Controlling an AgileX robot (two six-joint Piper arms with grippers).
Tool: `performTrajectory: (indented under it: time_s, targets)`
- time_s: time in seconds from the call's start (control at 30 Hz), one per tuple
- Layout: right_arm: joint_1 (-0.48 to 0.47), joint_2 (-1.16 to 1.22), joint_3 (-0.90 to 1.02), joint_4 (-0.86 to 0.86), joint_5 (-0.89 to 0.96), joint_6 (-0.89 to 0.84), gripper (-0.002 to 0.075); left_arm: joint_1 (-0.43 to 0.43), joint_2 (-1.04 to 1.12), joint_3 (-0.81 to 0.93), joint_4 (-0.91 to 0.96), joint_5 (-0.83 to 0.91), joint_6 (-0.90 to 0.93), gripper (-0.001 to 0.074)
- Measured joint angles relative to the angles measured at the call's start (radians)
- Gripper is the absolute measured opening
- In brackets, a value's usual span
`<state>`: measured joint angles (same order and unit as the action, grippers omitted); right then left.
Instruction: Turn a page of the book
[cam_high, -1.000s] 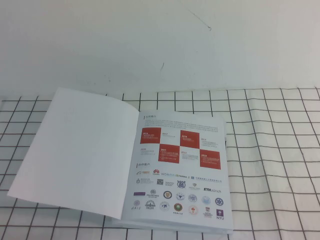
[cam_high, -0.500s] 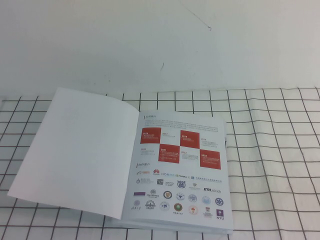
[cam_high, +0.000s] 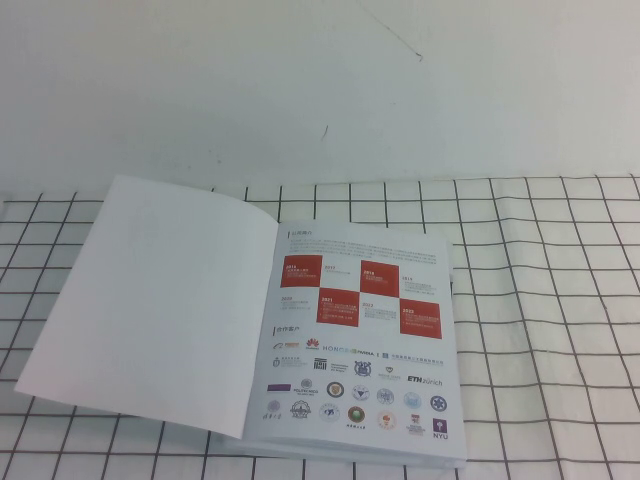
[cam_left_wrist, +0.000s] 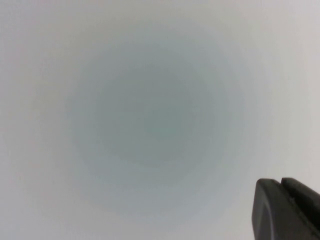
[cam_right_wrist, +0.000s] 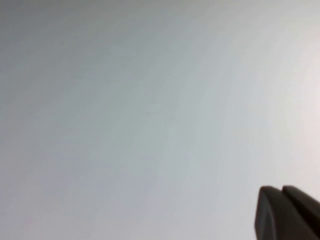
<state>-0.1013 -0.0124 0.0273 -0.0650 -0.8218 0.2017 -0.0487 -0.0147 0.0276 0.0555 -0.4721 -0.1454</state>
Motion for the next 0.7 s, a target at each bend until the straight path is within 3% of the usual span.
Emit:
performTrajectory:
  time_s: [0.13,0.37,0.5,0.7]
  targets:
    - [0.0,0.0,0.0,-0.073,0.009,0.051,-0.0002,0.0,0.0,-0.039,0.0,0.093,-0.056,-0.0003]
    - [0.0,0.0,-0.196,-0.39,0.482,0.242,-0.0002,0.0,0.032,-0.323,0.0,0.622,-0.121,-0.0003]
    - [0.0,0.0,-0.291,-0.638,0.591,0.309,-0.0002,0.0,0.147,-0.471,0.0,0.884,-0.12,-0.0003]
    - [0.0,0.036,-0.358,-0.774,0.77,0.572,-0.0002,0.0,0.385,-0.543,-0.183,0.984,0.011,-0.0003]
